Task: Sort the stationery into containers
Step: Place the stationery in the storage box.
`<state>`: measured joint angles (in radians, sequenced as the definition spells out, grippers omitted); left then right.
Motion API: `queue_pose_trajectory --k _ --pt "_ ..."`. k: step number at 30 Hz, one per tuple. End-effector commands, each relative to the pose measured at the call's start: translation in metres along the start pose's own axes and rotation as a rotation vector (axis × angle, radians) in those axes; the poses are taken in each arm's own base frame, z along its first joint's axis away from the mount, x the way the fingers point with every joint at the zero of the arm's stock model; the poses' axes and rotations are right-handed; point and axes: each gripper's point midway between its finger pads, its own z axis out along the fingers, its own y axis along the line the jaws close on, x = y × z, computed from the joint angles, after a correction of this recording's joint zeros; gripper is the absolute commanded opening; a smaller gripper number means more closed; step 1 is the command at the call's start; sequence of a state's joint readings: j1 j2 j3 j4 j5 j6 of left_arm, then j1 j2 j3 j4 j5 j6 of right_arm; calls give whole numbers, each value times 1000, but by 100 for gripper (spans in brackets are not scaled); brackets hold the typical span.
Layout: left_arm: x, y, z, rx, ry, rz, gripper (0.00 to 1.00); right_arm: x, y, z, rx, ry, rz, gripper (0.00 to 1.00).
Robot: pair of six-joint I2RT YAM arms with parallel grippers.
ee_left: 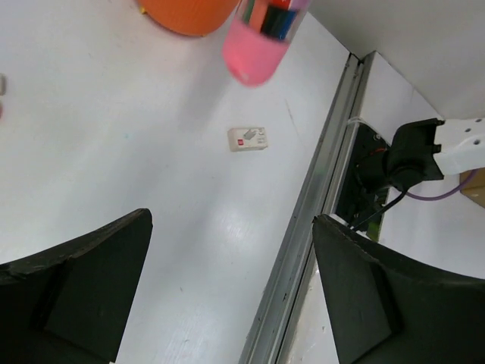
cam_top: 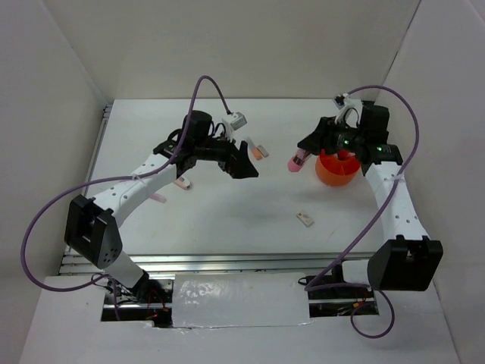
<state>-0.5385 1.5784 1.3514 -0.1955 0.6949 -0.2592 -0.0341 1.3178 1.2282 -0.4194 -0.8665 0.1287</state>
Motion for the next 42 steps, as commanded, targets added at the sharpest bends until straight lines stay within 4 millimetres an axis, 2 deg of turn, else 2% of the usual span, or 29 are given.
queue_pose_trajectory --k 1,3,4,8,13,17,21,32,38,42 --pt "-25 1 -12 -40 -50 79 99 -24 -19 -39 242 -56 -235 0" --pt "-26 6 -15 -60 -56 81 99 -28 -31 -52 336 -77 -315 0" --pt "-26 9 -17 -67 -58 80 99 -27 -45 -57 412 -73 -348 0" --pt "-25 14 -18 -74 -60 69 99 -28 -67 -71 548 -84 -441 0" --pt "-26 18 -17 -83 -60 63 99 -25 -91 -74 646 -71 -479 0" --pt "-25 21 -17 -96 -56 61 99 -20 -110 -72 704 -64 -429 0" --pt "-24 23 -16 -101 -58 60 99 -22 -117 -71 750 -106 -381 0" --pt "-24 26 -15 -108 -55 51 99 -12 -144 -61 851 -147 -288 0" --pt "-22 28 -17 -112 -60 49 99 -12 -152 -67 915 -211 -230 0" --pt "-21 28 -18 -109 -62 46 99 -3 -156 -65 924 -229 -178 0"
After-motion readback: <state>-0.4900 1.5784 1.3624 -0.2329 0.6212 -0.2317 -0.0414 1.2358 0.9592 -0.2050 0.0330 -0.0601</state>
